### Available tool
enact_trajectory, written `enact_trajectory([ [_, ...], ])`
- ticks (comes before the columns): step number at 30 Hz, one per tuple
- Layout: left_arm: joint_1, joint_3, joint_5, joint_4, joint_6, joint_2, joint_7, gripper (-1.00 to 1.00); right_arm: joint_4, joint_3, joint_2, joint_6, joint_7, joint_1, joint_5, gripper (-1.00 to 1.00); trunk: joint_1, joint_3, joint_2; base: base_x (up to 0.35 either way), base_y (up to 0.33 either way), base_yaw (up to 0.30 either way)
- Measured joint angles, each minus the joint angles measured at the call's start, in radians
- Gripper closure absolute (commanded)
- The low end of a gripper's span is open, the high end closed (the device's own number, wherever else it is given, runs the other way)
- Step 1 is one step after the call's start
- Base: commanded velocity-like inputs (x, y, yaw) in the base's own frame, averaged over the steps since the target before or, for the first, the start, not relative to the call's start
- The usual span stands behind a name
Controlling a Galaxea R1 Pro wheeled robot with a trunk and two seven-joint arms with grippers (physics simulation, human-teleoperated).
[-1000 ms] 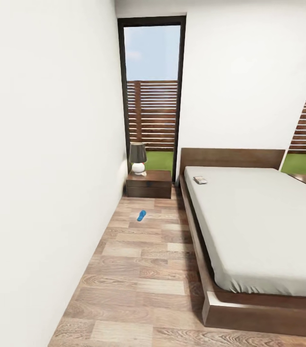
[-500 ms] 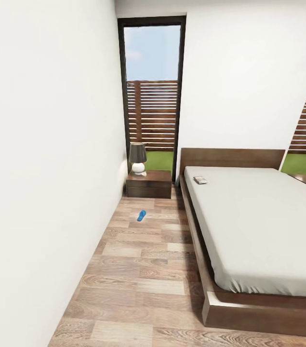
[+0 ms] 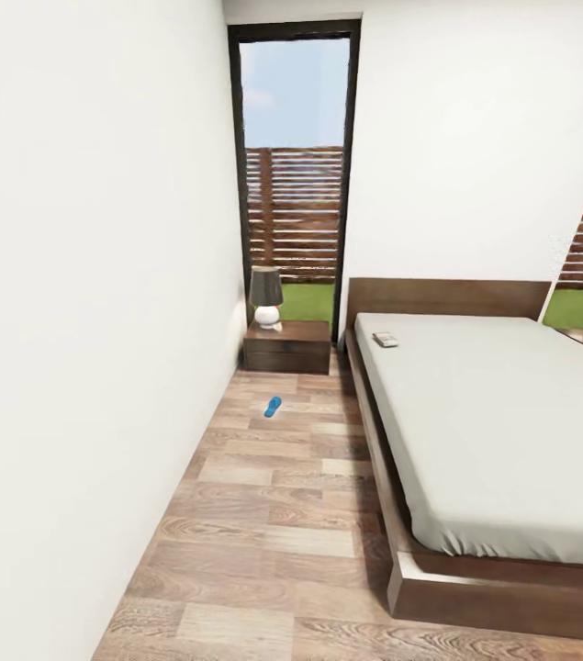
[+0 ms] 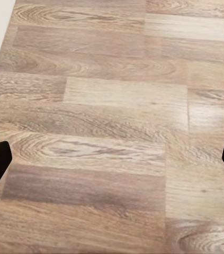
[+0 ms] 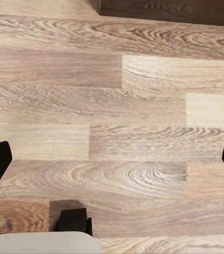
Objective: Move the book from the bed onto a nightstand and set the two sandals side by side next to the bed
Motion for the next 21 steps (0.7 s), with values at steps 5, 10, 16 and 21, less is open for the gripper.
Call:
enact_trajectory([
  [5, 0.000, 0.000, 0.000, 0.000, 0.000, 0.000, 0.000, -1.00, 0.000, 0.000, 0.000, 0.000, 0.000, 0.000, 0.000, -1.00, 0.000, -0.008, 0.000, 0.000, 0.000, 0.070],
  [10, 0.000, 0.000, 0.000, 0.000, 0.000, 0.000, 0.000, -1.00, 0.000, 0.000, 0.000, 0.000, 0.000, 0.000, 0.000, -1.00, 0.000, -0.015, 0.000, 0.000, 0.000, 0.060],
  [16, 0.000, 0.000, 0.000, 0.000, 0.000, 0.000, 0.000, -1.00, 0.000, 0.000, 0.000, 0.000, 0.000, 0.000, 0.000, -1.00, 0.000, -0.018, 0.000, 0.000, 0.000, 0.011],
  [21, 0.000, 0.000, 0.000, 0.000, 0.000, 0.000, 0.000, -1.00, 0.000, 0.000, 0.000, 0.000, 0.000, 0.000, 0.000, -1.00, 0.000, -0.018, 0.000, 0.076, 0.000, 0.001],
])
